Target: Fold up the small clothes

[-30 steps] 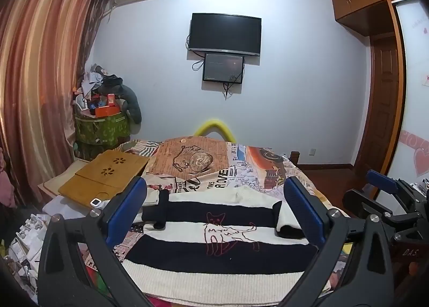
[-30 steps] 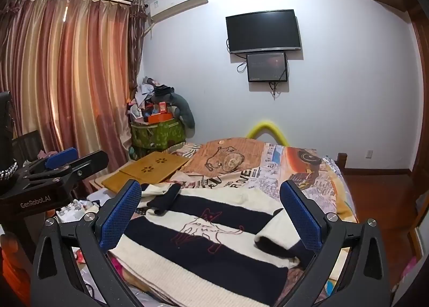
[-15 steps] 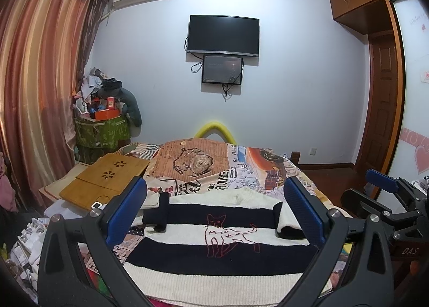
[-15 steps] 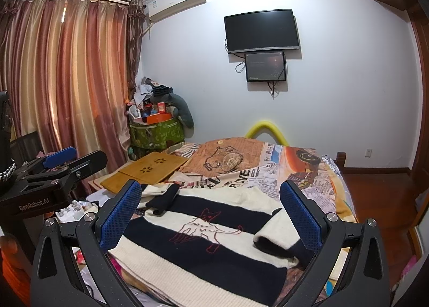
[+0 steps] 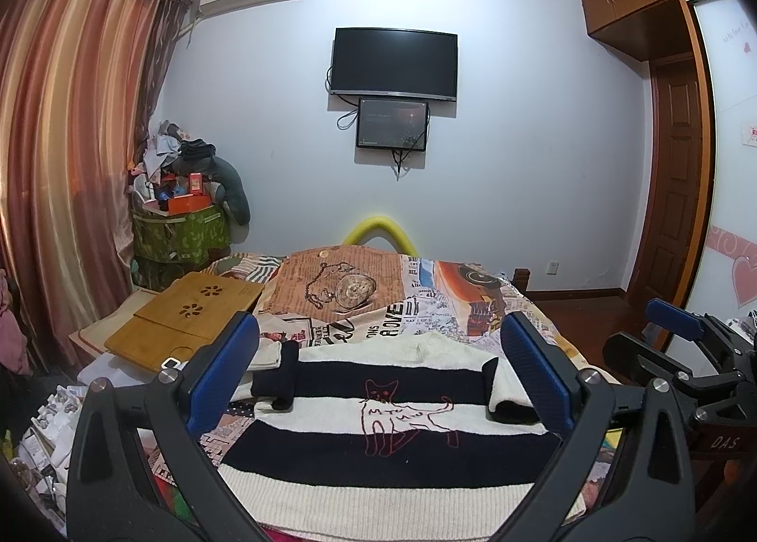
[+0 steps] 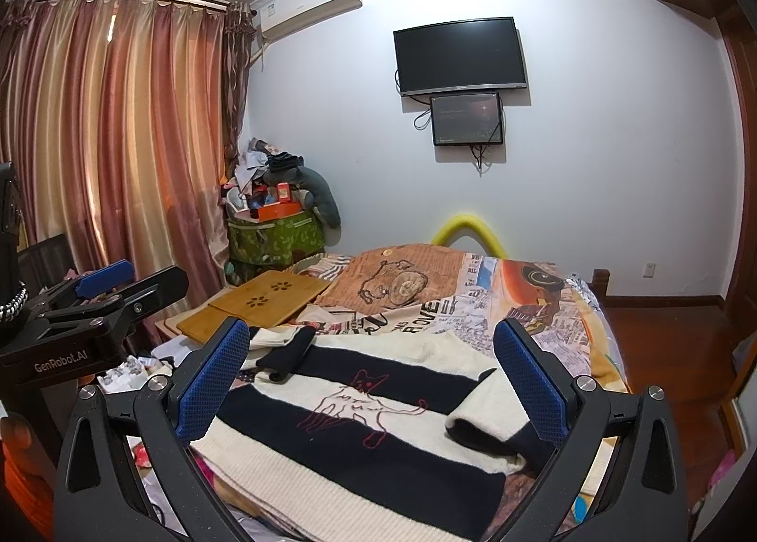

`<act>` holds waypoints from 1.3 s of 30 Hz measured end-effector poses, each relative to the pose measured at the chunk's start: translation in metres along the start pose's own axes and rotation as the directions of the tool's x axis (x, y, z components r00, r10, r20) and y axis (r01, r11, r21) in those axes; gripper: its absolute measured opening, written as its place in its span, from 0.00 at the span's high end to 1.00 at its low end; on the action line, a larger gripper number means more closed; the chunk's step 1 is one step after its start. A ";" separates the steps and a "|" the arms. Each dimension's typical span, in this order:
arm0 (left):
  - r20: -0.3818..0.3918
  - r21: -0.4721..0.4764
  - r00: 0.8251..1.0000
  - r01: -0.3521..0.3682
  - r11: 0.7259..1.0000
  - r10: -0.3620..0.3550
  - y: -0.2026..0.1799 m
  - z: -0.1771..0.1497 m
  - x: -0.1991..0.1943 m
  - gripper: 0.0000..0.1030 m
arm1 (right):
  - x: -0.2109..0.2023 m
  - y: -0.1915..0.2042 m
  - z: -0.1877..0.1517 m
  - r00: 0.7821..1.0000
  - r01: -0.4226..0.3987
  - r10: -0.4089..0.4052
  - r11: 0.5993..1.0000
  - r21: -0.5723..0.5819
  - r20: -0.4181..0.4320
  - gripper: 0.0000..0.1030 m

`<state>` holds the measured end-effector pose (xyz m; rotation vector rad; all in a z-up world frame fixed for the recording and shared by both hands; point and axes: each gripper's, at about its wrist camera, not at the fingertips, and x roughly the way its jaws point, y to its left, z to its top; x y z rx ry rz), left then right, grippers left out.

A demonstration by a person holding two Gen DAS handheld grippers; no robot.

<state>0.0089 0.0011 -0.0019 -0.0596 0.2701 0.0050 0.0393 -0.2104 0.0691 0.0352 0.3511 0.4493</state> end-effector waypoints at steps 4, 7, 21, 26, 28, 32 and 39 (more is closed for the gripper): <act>0.001 0.001 1.000 -0.001 1.000 0.001 0.000 0.001 -0.001 0.00 | 0.000 0.000 0.000 1.000 0.000 0.000 1.000 0.000 0.000 0.00; 0.006 0.002 1.000 -0.004 1.000 0.004 0.000 0.002 -0.002 0.00 | 0.000 0.000 0.000 1.000 0.000 0.000 1.000 0.000 0.000 0.00; 0.007 0.002 1.000 -0.003 1.000 0.003 0.000 0.002 -0.003 0.00 | 0.000 -0.003 0.000 1.000 0.004 -0.004 1.000 0.003 -0.001 0.00; 0.008 0.002 1.000 -0.004 1.000 0.004 0.000 0.002 -0.003 0.00 | 0.000 -0.004 0.000 1.000 0.005 -0.005 1.000 0.002 -0.002 0.00; 0.008 0.002 1.000 -0.003 1.000 0.003 0.000 0.002 -0.003 0.00 | 0.000 -0.004 0.000 1.000 0.005 -0.005 1.000 0.002 -0.002 0.00; 0.009 0.004 1.000 -0.005 1.000 0.005 0.000 0.002 -0.003 0.00 | 0.000 -0.004 0.001 1.000 0.004 -0.004 1.000 0.000 -0.002 0.00; 0.002 0.014 1.000 -0.011 1.000 0.011 -0.002 0.004 0.005 0.00 | 0.006 -0.009 -0.001 1.000 0.005 -0.005 1.000 0.006 -0.017 0.00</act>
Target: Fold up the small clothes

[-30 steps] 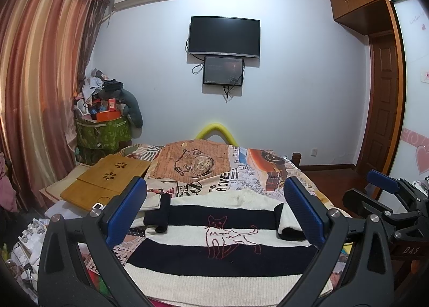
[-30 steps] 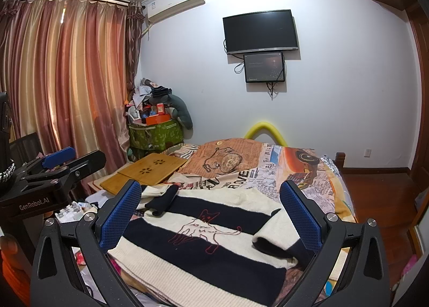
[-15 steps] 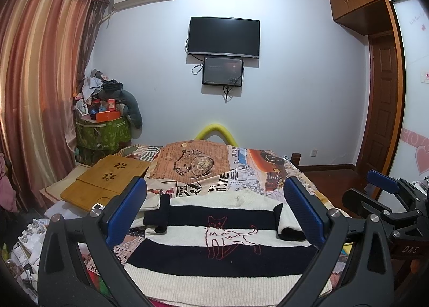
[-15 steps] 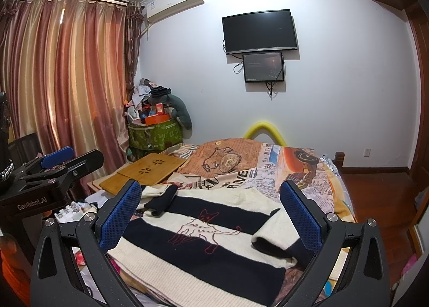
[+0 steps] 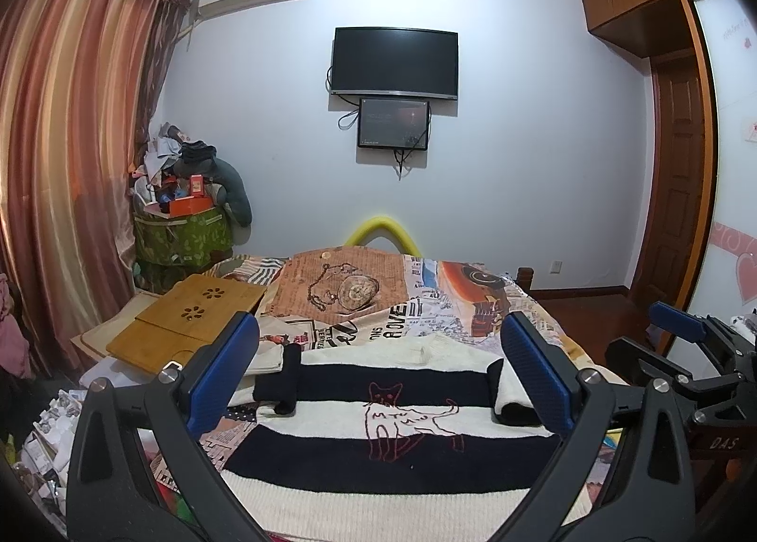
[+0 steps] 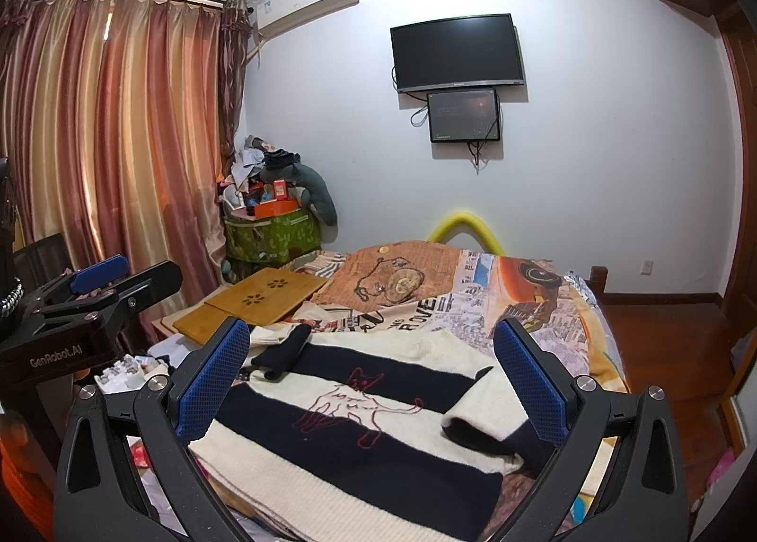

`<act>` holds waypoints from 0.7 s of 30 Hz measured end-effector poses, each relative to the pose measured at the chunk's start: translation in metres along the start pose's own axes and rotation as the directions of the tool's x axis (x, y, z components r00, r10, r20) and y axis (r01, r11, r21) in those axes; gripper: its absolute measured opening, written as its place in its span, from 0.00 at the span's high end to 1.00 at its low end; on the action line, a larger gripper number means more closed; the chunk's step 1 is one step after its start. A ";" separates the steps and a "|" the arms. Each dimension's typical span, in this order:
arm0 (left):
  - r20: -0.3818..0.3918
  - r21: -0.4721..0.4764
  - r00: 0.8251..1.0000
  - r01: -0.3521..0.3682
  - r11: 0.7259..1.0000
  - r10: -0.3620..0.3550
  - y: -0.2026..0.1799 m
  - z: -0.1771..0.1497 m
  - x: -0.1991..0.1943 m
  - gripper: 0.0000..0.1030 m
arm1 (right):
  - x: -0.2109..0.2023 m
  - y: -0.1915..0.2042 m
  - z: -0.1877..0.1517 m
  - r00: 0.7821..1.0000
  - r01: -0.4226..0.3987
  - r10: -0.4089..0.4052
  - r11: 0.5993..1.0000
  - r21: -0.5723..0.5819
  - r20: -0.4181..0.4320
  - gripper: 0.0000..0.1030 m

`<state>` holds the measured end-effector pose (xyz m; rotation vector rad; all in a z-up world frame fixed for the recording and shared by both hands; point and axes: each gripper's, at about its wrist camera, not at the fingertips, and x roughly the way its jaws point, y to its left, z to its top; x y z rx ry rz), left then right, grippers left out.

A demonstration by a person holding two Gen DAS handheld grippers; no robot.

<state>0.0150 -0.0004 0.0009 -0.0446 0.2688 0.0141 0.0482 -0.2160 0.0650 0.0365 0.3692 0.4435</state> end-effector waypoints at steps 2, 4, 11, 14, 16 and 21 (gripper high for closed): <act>-0.008 0.005 1.000 0.001 1.000 -0.001 -0.001 0.001 0.008 0.00 | 0.005 -0.003 -0.001 1.000 0.002 -0.001 1.000 0.002 -0.011 0.00; -0.022 0.004 1.000 0.010 1.000 -0.010 0.001 0.004 0.020 0.00 | 0.011 -0.005 -0.001 1.000 0.004 -0.003 1.000 0.004 -0.021 0.00; -0.111 0.009 0.994 0.001 1.000 0.000 0.024 0.012 0.102 0.00 | 0.050 -0.039 -0.005 0.997 0.025 -0.024 1.000 0.010 -0.079 0.00; -0.175 0.041 0.985 0.002 0.999 0.005 0.038 0.016 0.149 0.00 | 0.072 -0.061 -0.005 0.992 0.060 -0.058 0.998 0.010 -0.111 0.00; -0.247 0.038 0.969 0.006 0.999 0.004 0.051 0.016 0.189 0.00 | 0.089 -0.078 -0.004 0.987 0.081 -0.078 0.997 0.018 -0.144 0.01; -0.407 0.008 0.913 -0.021 1.000 0.022 0.085 0.004 0.284 0.00 | 0.136 -0.114 -0.007 0.959 0.112 -0.104 0.994 0.015 -0.264 0.05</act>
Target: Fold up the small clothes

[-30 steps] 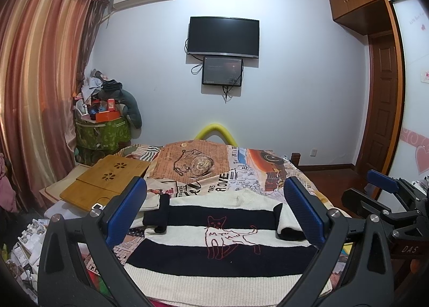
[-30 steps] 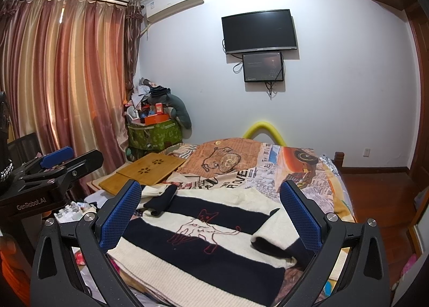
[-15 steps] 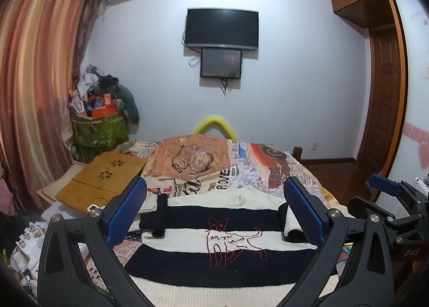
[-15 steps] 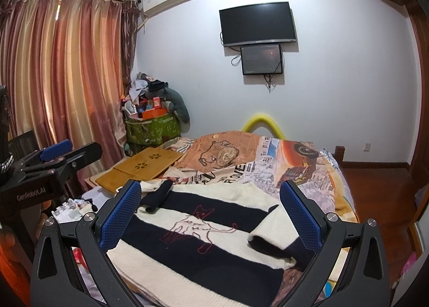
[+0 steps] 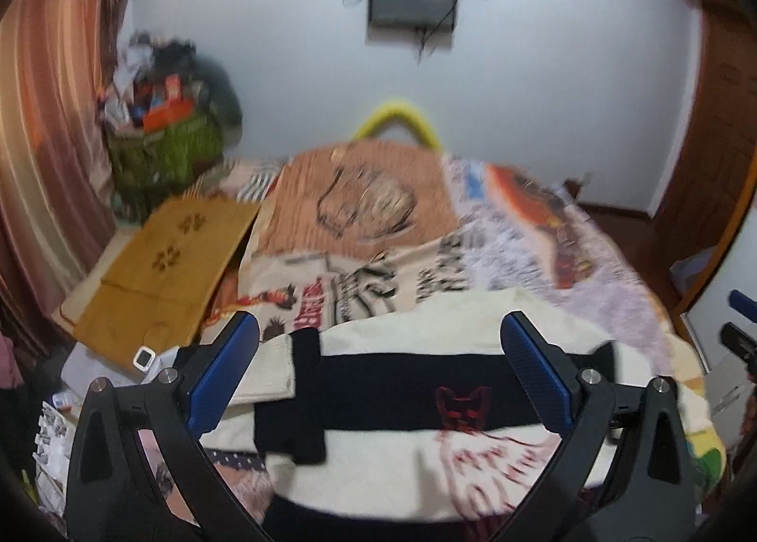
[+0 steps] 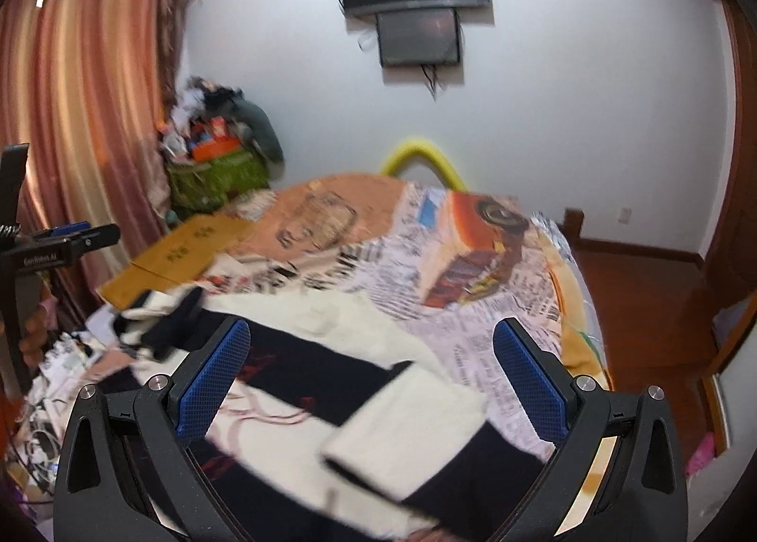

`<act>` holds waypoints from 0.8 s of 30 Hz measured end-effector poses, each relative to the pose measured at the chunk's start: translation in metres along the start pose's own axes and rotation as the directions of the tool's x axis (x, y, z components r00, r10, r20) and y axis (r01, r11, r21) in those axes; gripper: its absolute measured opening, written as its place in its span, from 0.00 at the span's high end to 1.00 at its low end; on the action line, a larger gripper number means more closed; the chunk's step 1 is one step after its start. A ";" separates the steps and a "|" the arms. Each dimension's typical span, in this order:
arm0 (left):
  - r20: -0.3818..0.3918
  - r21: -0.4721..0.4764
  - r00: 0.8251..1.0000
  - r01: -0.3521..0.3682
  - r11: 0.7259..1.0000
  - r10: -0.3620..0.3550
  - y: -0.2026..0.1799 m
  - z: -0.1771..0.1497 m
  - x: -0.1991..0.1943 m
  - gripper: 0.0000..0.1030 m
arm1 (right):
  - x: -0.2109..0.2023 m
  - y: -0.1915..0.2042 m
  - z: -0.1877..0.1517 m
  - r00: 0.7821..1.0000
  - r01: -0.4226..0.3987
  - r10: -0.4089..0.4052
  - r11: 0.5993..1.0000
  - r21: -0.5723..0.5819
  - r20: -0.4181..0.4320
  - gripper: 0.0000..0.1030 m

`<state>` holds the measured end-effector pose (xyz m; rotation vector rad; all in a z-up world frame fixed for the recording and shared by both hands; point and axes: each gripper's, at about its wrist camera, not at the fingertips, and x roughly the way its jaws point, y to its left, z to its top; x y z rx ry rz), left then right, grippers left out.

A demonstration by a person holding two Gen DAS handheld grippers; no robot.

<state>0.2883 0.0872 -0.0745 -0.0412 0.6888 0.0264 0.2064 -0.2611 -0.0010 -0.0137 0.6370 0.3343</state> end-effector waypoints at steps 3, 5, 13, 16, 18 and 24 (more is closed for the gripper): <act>-0.105 0.004 0.994 -0.038 0.999 0.038 0.015 0.005 0.057 0.00 | 0.032 -0.015 0.003 0.996 -0.007 0.007 1.000 0.001 -0.091 0.11; -0.172 0.007 0.984 -0.051 0.999 0.051 0.024 0.004 0.093 0.00 | 0.053 -0.023 0.002 0.989 -0.030 0.030 1.000 0.003 -0.147 0.12; -0.362 -0.046 0.932 -0.018 0.999 0.000 0.044 -0.018 0.189 0.00 | 0.151 -0.051 -0.013 0.904 -0.095 0.106 0.994 0.047 -0.413 0.27; -0.391 -0.025 0.920 0.000 1.000 -0.010 0.038 -0.028 0.206 0.00 | 0.183 -0.055 -0.021 0.855 -0.120 0.143 0.990 0.079 -0.499 0.32; -0.405 -0.003 0.914 0.007 1.000 -0.008 0.031 -0.033 0.212 0.00 | 0.196 -0.052 -0.028 0.825 -0.140 0.165 0.986 0.088 -0.541 0.40; -0.419 0.077 0.907 -0.003 0.997 0.035 0.015 -0.042 0.223 0.00 | 0.184 -0.027 -0.037 0.850 -0.171 0.086 0.978 -0.118 -0.520 0.80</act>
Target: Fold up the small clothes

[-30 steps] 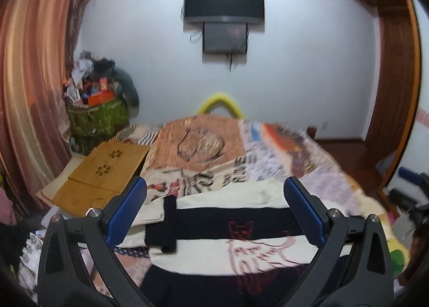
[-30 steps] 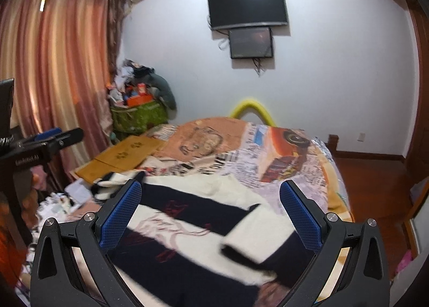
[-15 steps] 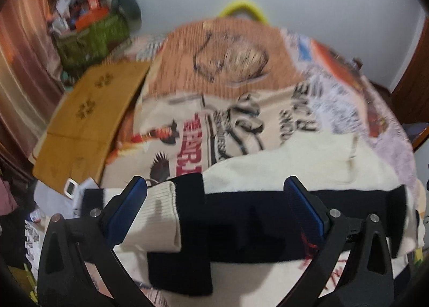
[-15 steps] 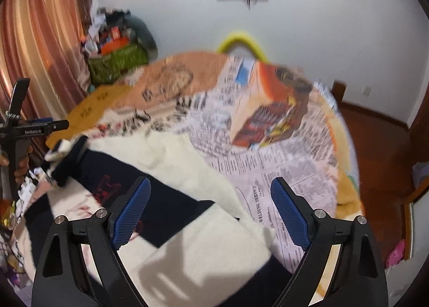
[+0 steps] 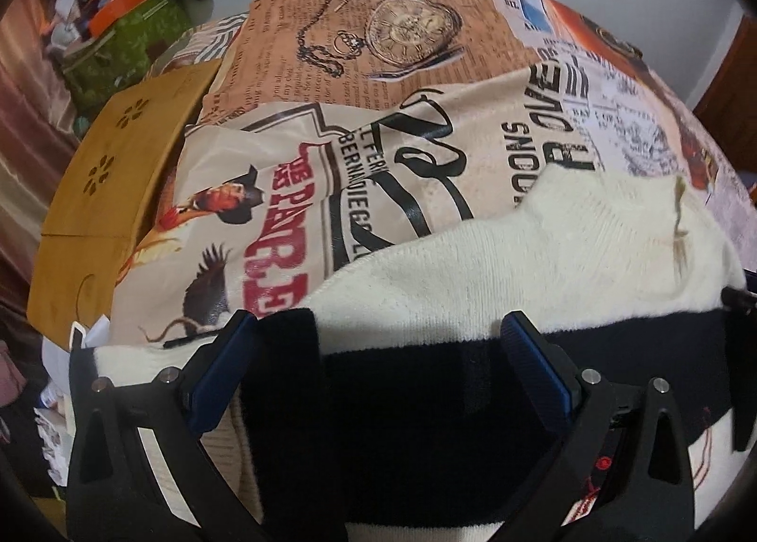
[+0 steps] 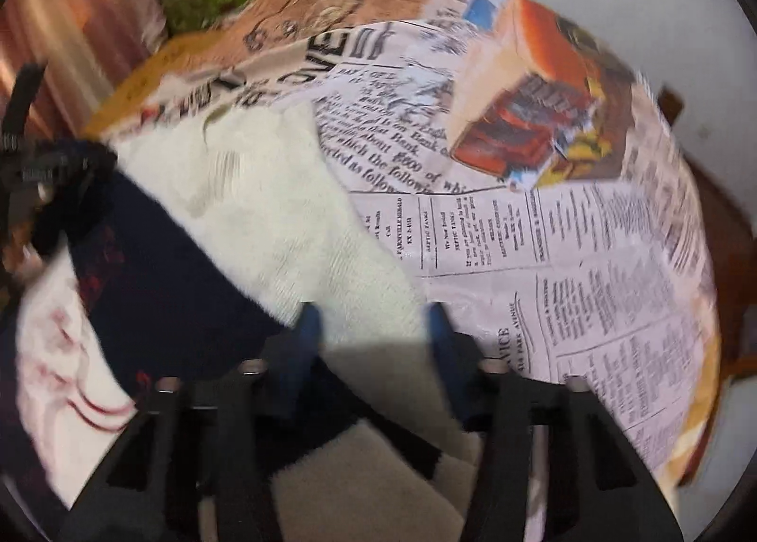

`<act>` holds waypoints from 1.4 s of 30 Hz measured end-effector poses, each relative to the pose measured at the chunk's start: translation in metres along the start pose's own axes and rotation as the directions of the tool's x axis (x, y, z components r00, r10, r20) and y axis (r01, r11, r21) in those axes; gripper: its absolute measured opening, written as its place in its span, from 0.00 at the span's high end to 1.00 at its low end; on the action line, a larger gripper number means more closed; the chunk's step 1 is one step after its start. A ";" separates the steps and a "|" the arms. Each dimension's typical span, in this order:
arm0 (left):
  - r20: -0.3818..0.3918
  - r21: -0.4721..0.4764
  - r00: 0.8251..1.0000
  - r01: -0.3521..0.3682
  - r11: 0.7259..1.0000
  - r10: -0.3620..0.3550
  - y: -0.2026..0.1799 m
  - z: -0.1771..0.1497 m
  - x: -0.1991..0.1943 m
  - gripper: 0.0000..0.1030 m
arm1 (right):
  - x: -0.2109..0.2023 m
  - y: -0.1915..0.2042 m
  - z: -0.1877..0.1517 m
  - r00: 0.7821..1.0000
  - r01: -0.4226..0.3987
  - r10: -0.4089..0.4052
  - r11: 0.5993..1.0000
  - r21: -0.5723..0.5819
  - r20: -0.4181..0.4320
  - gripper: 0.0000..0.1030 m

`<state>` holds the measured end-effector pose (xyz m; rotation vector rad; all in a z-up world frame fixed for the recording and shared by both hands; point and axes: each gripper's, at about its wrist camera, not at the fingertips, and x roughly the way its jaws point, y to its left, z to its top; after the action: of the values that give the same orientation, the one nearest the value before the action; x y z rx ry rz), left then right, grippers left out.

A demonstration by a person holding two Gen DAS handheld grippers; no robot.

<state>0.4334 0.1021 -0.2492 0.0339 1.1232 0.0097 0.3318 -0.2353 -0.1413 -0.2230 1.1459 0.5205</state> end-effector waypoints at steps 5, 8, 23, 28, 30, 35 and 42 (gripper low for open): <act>0.016 0.019 1.000 0.012 1.000 -0.013 -0.006 0.003 -0.009 0.00 | -0.017 -0.013 -0.003 0.999 -0.019 0.018 1.000 0.003 0.029 0.89; 0.029 0.023 0.999 0.028 0.999 -0.028 -0.011 0.008 -0.017 0.00 | -0.023 -0.023 0.009 0.998 0.026 -0.025 1.000 -0.012 0.056 0.90; -0.035 0.090 0.998 0.047 0.995 -0.044 -0.057 0.013 0.020 0.00 | -0.021 -0.075 0.068 0.974 0.193 -0.202 0.977 0.092 0.103 0.80; -0.035 0.080 0.998 0.051 0.995 -0.048 -0.059 0.003 0.010 0.00 | -0.053 -0.048 0.046 0.982 -0.003 -0.026 0.988 0.156 0.187 0.72; -0.036 0.093 0.998 0.049 0.994 -0.046 -0.063 -0.004 0.002 0.00 | -0.057 -0.031 0.037 0.978 -0.071 0.037 0.985 0.160 0.204 0.71; -0.024 0.131 0.998 0.052 0.990 -0.049 -0.072 -0.028 -0.021 0.00 | -0.042 0.003 0.014 0.975 -0.143 0.106 0.972 0.186 0.193 0.58; -0.079 0.137 0.996 0.054 0.989 -0.044 -0.074 -0.065 -0.023 0.00 | -0.015 -0.010 -0.011 0.995 -0.020 -0.004 0.971 0.238 0.100 0.59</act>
<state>0.3642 0.0294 -0.2591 0.1313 1.1988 -0.1122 0.3232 -0.2525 -0.1331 0.0156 1.1009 0.3920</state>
